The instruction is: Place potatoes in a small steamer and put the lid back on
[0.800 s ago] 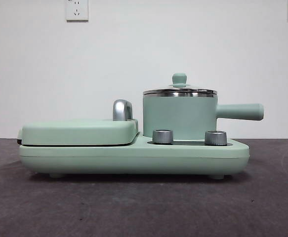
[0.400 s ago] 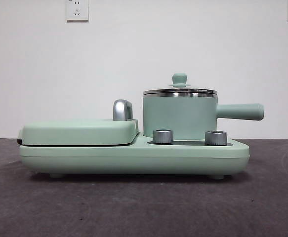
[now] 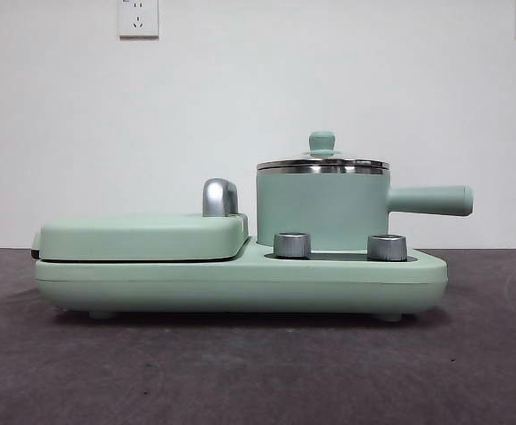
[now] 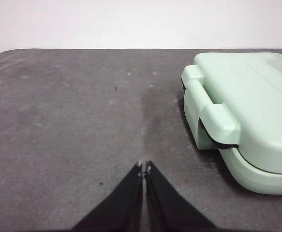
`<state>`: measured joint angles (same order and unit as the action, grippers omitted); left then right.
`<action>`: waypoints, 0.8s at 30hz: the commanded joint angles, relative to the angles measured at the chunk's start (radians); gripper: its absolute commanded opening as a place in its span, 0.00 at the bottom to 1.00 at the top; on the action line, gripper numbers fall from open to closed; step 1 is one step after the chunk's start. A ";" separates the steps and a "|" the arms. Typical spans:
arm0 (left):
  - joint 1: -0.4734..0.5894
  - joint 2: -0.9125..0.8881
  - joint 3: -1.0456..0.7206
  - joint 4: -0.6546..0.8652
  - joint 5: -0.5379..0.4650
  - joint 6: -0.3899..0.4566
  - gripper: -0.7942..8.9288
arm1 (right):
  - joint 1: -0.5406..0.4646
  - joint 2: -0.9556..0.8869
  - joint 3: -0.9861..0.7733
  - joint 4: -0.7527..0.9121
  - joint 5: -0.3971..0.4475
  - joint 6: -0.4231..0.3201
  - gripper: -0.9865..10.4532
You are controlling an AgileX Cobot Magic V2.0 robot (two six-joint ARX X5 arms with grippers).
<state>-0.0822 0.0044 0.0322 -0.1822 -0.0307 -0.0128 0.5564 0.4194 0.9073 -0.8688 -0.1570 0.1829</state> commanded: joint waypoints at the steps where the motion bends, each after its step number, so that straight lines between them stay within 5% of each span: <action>1: 0.002 -0.002 -0.019 -0.005 -0.004 0.013 0.09 | -0.008 -0.011 0.001 0.017 0.003 -0.008 0.10; 6: 0.002 -0.002 -0.019 -0.005 -0.004 0.013 0.09 | -0.172 -0.037 -0.077 0.113 -0.016 -0.008 0.10; 13: 0.002 -0.002 -0.019 -0.005 -0.004 0.013 0.09 | -0.465 -0.167 -0.390 0.524 -0.025 -0.008 0.10; 24: 0.002 -0.002 -0.019 -0.005 -0.004 0.013 0.09 | -0.602 -0.379 -0.736 0.697 0.089 -0.021 0.10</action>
<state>-0.0826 0.0044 0.0322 -0.1822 -0.0311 -0.0109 -0.0429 0.0441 0.1780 -0.1883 -0.0772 0.1768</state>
